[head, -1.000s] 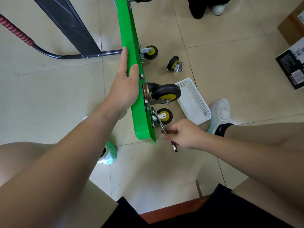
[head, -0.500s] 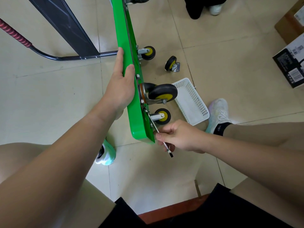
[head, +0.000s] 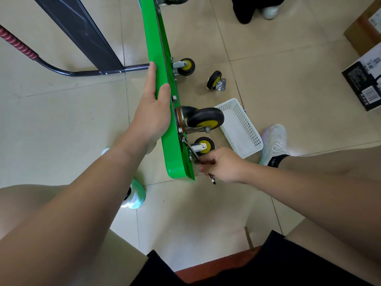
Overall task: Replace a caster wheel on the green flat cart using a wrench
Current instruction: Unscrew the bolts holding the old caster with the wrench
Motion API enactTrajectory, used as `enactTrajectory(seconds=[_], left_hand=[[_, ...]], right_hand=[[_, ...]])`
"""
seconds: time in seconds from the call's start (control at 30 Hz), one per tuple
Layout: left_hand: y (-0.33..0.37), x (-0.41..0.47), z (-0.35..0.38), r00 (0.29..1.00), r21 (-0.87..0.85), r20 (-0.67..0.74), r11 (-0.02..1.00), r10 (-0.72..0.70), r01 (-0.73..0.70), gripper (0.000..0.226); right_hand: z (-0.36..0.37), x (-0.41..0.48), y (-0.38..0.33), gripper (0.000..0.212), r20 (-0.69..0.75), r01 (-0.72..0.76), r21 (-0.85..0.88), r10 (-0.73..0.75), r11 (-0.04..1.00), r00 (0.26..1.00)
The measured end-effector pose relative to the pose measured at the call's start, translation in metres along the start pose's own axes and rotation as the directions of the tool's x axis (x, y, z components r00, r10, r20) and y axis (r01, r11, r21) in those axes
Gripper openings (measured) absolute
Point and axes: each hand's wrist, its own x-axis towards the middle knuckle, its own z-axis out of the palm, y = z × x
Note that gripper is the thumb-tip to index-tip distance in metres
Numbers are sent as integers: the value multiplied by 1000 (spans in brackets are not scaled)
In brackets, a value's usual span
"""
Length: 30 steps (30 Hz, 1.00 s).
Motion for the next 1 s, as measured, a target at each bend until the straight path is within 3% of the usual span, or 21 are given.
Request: enactTrajectory(seconds=[0.37,0.63,0.73,1.0], left_hand=[[1,0,1,1000,13,15,1000,14,-14,65],[1,0,1,1000,5,12,1000,1,-1,63],[1,0,1,1000,-1,13,1000,-6,6,65],[3,-3,2,1000,0,16,1000,-10,10,62]], right_hand=[[-13,26,-4,25,-49,37,-73,-40,997,998],[-8,3,2,19,-56,-34,-169,25,985,998],[-7,-14,-4,12,-39,-77,-65,74,995,996],[-1,-41,-16,25,6,-116,212,117,970,993]])
